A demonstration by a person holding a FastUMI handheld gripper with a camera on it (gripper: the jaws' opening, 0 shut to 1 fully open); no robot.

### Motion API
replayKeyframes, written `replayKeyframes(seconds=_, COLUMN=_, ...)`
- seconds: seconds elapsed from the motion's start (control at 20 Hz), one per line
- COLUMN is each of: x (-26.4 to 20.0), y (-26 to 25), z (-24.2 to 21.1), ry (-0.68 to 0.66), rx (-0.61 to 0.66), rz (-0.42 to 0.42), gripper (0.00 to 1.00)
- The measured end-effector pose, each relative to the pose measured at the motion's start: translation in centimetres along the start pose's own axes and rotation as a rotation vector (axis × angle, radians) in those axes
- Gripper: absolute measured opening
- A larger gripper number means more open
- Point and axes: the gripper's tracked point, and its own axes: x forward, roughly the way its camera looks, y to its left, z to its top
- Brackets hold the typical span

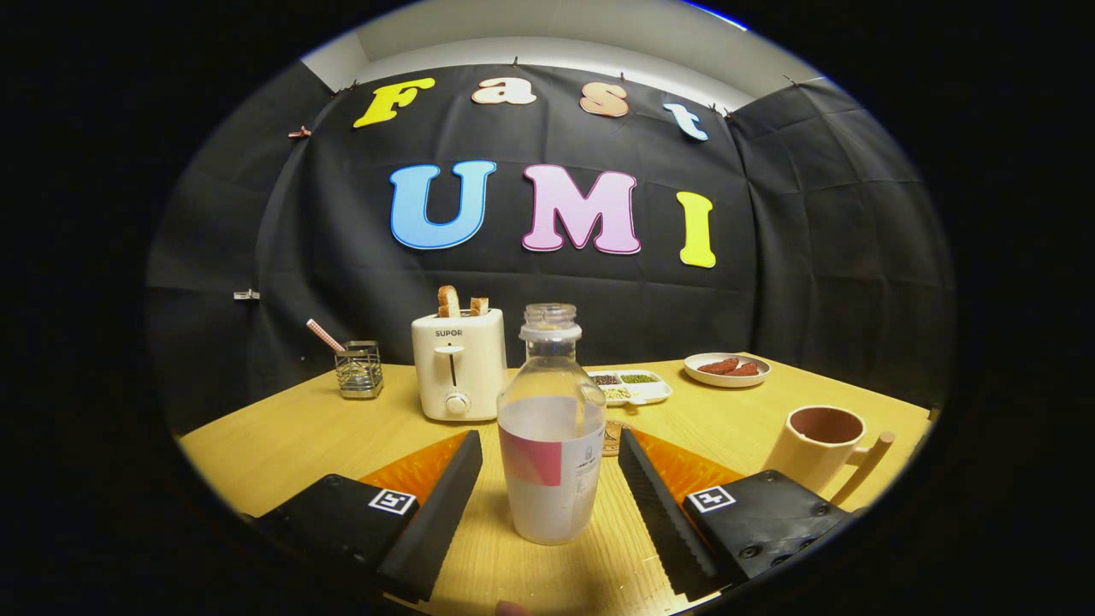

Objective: Take the bottle from table, then pour the juice into the cup, finally place the bottle on the coaster

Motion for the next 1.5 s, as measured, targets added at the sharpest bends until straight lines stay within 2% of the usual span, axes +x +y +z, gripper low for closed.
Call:
replayKeyframes(seconds=0.3, x=1.8, y=0.2, z=-0.1, ry=-0.031, rx=0.015, rz=0.022, gripper=0.98)
replayKeyframes(seconds=0.35, x=1.8, y=0.3, z=-0.1, ry=-0.028, rx=0.026, rz=0.025, gripper=0.95)
replayKeyframes(seconds=0.45, x=1.9, y=0.0, z=0.0, ry=-0.015, rx=0.032, rz=0.008, gripper=0.76)
replayKeyframes(seconds=0.55, x=1.3, y=0.0, z=0.5, ry=0.006, rx=0.029, rz=0.011, gripper=0.76)
replayKeyframes(seconds=0.75, x=-0.7, y=-0.5, z=4.9, ry=-0.004, rx=0.054, rz=0.026, gripper=0.76)
replayKeyframes(seconds=1.1, x=-3.9, y=-2.5, z=8.8, ry=0.051, rx=0.111, rz=0.029, gripper=0.76)
replayKeyframes(seconds=1.3, x=-4.9, y=-4.2, z=9.4, ry=0.069, rx=0.228, rz=-0.006, gripper=0.76)
replayKeyframes(seconds=1.5, x=-5.2, y=-3.8, z=8.3, ry=0.125, rx=0.410, rz=0.040, gripper=0.76)
